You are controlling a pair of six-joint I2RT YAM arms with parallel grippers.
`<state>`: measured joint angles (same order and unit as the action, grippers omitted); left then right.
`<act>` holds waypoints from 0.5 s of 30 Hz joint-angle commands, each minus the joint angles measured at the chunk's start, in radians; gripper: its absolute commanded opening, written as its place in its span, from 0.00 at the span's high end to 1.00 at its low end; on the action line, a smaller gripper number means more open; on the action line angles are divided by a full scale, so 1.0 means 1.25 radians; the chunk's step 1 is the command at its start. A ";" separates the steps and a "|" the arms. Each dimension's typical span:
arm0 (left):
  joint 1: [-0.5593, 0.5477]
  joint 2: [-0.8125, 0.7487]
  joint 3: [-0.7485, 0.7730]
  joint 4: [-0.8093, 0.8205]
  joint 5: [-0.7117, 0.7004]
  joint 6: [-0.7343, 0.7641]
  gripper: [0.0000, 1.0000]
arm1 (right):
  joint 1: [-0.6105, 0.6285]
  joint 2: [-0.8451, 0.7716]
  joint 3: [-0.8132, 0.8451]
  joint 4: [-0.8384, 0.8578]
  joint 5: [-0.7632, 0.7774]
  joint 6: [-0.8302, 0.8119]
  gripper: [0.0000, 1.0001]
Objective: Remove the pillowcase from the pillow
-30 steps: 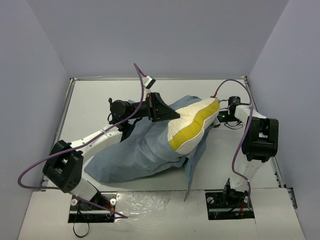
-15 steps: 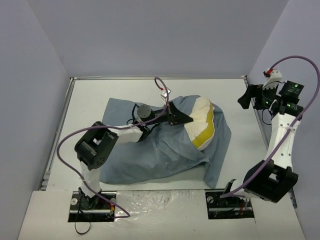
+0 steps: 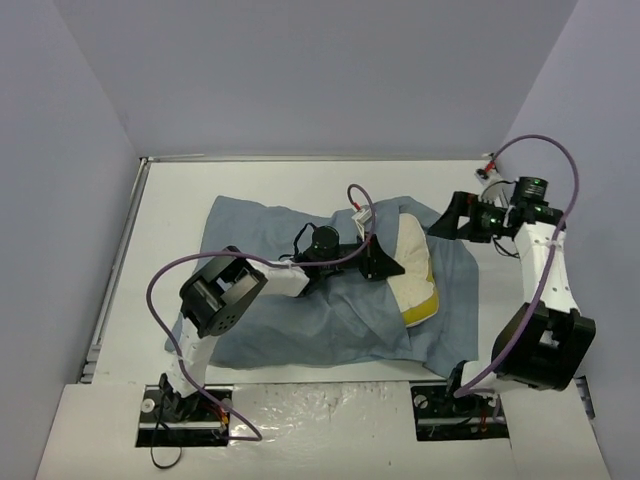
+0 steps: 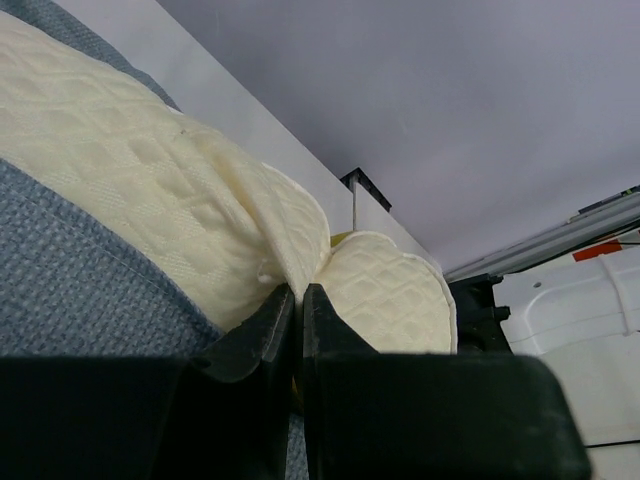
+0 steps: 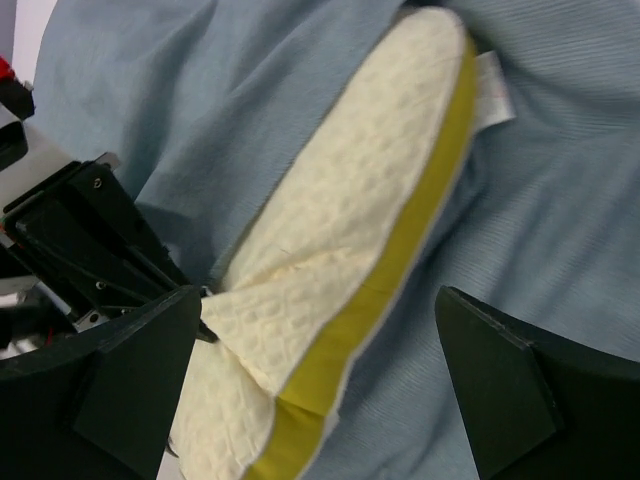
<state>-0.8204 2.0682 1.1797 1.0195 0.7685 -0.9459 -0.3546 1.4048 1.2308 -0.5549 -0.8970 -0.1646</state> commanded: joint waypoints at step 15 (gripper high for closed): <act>-0.009 -0.022 -0.011 0.134 -0.023 0.023 0.98 | 0.127 0.108 -0.119 -0.015 0.021 0.053 0.04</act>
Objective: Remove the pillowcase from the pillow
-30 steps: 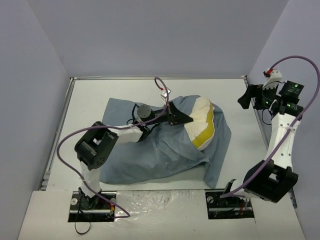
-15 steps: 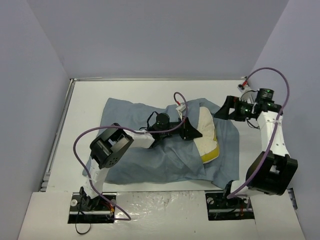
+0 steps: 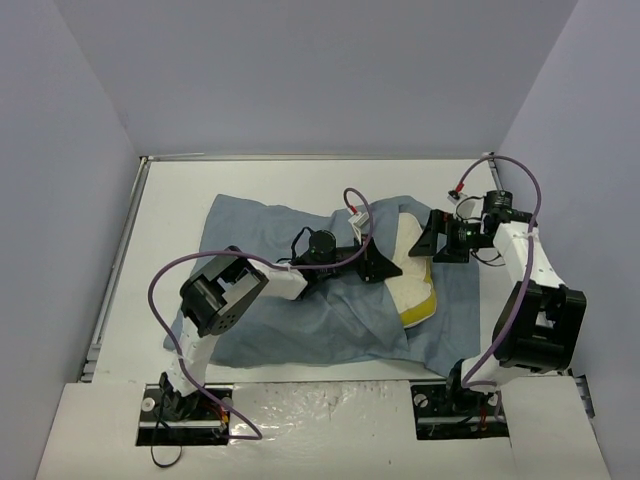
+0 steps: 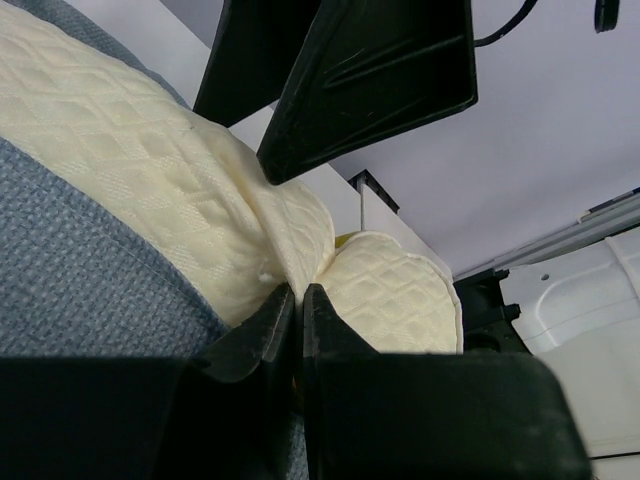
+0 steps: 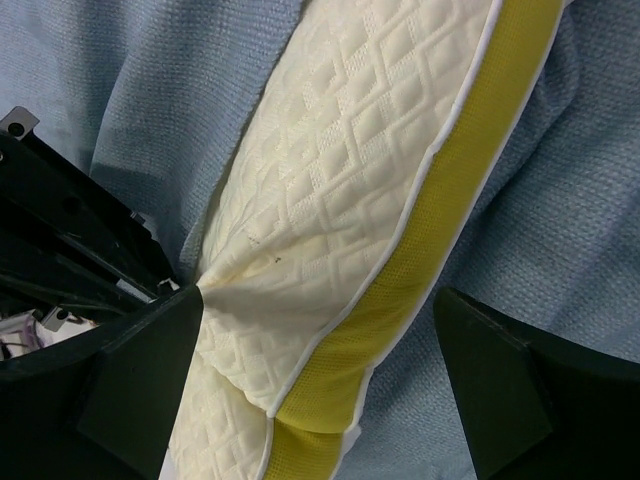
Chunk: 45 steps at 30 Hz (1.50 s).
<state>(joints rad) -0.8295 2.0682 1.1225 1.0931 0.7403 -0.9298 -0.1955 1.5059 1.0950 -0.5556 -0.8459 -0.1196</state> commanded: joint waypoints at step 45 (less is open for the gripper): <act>0.425 -0.442 0.042 -1.265 -0.626 0.159 0.15 | -0.103 -0.045 0.253 -0.124 -0.126 -0.284 1.00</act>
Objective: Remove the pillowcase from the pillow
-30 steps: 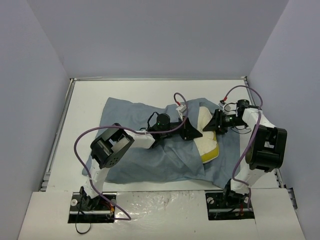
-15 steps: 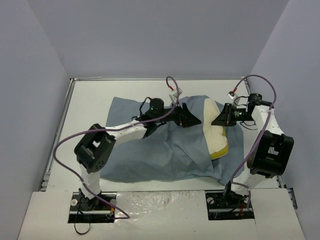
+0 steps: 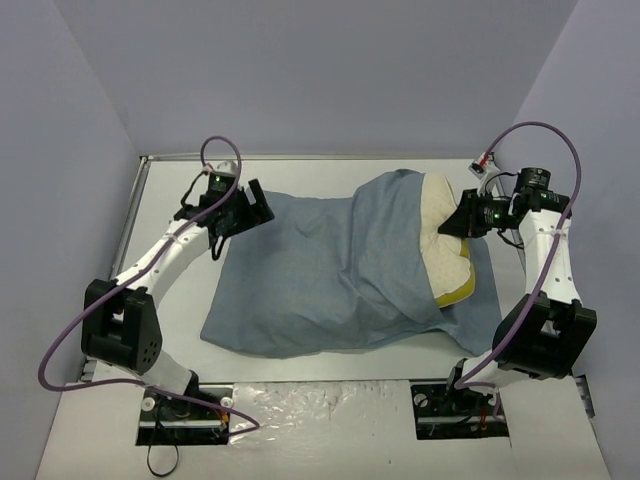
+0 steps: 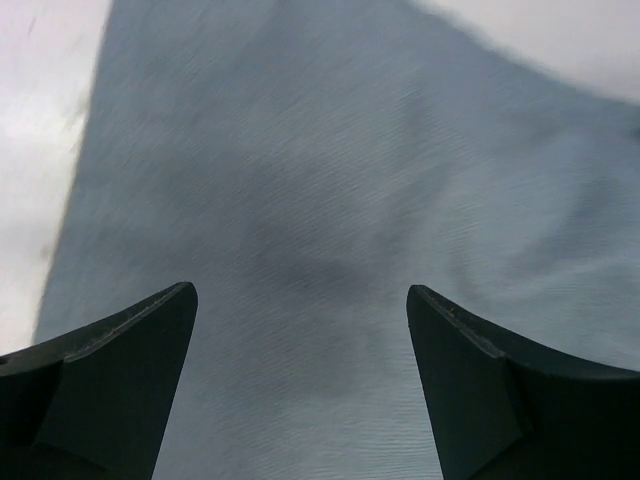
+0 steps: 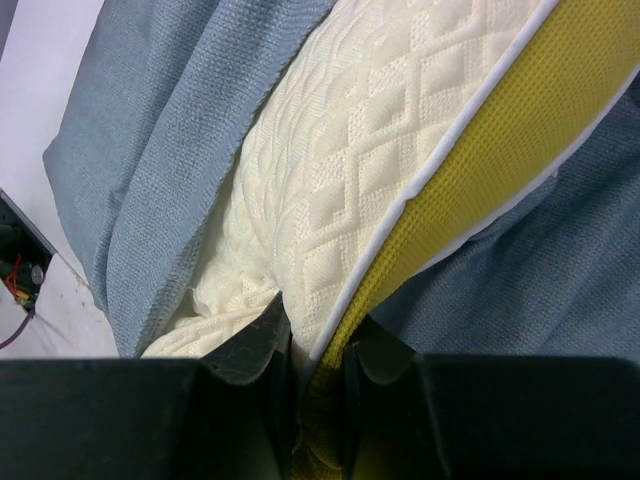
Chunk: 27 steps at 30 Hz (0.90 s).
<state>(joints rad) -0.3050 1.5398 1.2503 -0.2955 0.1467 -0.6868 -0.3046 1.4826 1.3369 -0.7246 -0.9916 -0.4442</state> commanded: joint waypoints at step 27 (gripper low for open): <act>0.115 0.126 -0.249 0.369 0.419 -0.111 0.95 | -0.026 -0.023 0.037 0.011 -0.002 -0.029 1.00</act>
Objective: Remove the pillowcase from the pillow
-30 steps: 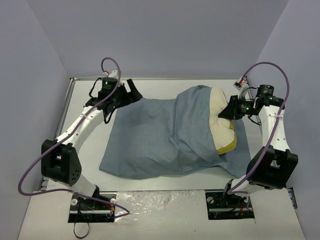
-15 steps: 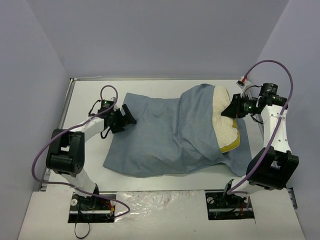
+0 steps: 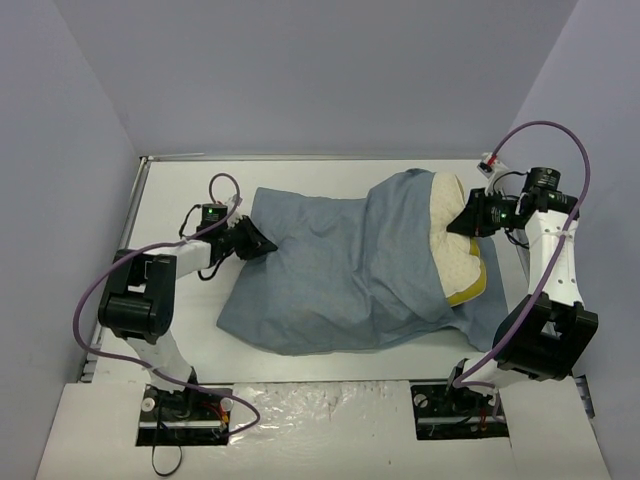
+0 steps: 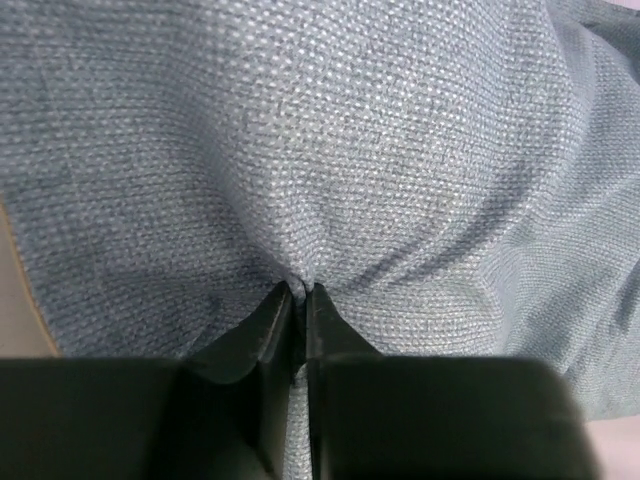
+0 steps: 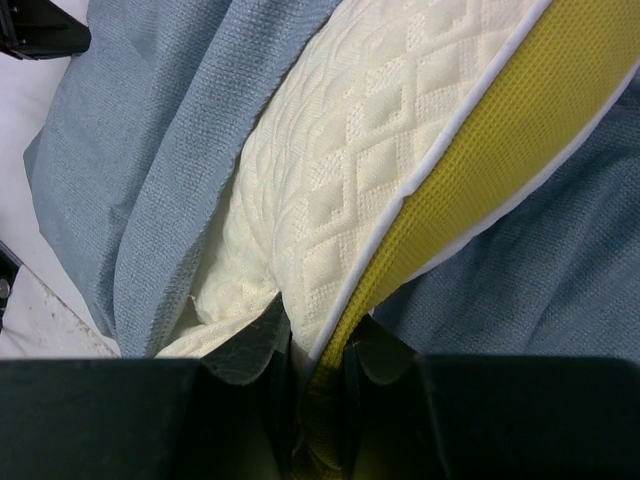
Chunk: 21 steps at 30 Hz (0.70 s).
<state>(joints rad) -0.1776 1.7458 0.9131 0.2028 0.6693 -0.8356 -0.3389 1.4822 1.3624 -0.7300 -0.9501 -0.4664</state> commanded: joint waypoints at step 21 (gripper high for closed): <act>0.222 -0.252 0.119 -0.405 -0.275 0.145 0.98 | -0.108 -0.060 0.125 0.017 -0.009 0.010 1.00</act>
<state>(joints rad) 0.0269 1.4364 1.0382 -0.2665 0.3820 -0.6632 -0.4126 1.4689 1.4506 -0.7532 -0.9676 -0.4473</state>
